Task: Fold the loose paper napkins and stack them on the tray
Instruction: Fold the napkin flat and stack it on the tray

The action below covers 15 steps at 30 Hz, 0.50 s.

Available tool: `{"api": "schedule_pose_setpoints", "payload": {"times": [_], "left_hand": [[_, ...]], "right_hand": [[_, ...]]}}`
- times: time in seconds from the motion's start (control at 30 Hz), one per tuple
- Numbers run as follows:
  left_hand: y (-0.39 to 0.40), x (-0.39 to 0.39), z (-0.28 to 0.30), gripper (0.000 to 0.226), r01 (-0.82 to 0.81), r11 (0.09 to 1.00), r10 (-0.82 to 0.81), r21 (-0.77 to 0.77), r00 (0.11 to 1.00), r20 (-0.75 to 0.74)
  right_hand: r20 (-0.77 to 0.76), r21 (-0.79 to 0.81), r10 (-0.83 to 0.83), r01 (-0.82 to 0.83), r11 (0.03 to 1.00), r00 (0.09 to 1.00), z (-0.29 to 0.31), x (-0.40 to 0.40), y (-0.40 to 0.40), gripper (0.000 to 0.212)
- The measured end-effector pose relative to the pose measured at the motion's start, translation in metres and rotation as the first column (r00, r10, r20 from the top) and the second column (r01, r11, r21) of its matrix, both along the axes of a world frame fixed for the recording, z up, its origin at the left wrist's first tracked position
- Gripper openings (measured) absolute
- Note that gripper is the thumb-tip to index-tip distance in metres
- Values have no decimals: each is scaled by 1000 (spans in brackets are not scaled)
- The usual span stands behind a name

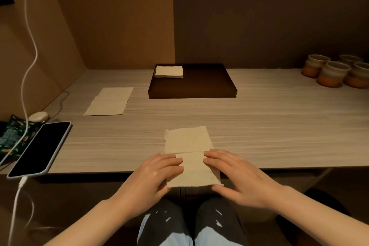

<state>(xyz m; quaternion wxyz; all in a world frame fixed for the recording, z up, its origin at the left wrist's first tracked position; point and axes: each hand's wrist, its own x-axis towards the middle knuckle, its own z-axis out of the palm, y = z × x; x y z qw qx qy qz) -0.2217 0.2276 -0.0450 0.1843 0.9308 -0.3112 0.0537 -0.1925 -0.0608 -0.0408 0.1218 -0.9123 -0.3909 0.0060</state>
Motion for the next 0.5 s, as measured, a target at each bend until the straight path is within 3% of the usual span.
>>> {"api": "schedule_pose_setpoints", "payload": {"times": [0.17, 0.23, 0.37, 0.5], "left_hand": [[6, 7, 2, 50, -77, 996, 79, -47, 996, 43], [7, 8, 1, 48, -100, 994, 102, -45, 994, 45], [9, 10, -3, 41, -94, 994, 98, -64, 993, 62], [9, 11, 2, 37, -88, 990, 97, -109, 992, 79]], "right_hand": [[80, -80, 71, -65, 995, 994, -6, 5, -6, 73], [98, -46, 62, -58, 997, 993, -7, 8, -5, 73], [122, 69, 28, -37, 997, 992, -1, 11, -1, 54], [41, 121, 6, -11, 993, 999, 0, 18, -1, 63]]}}
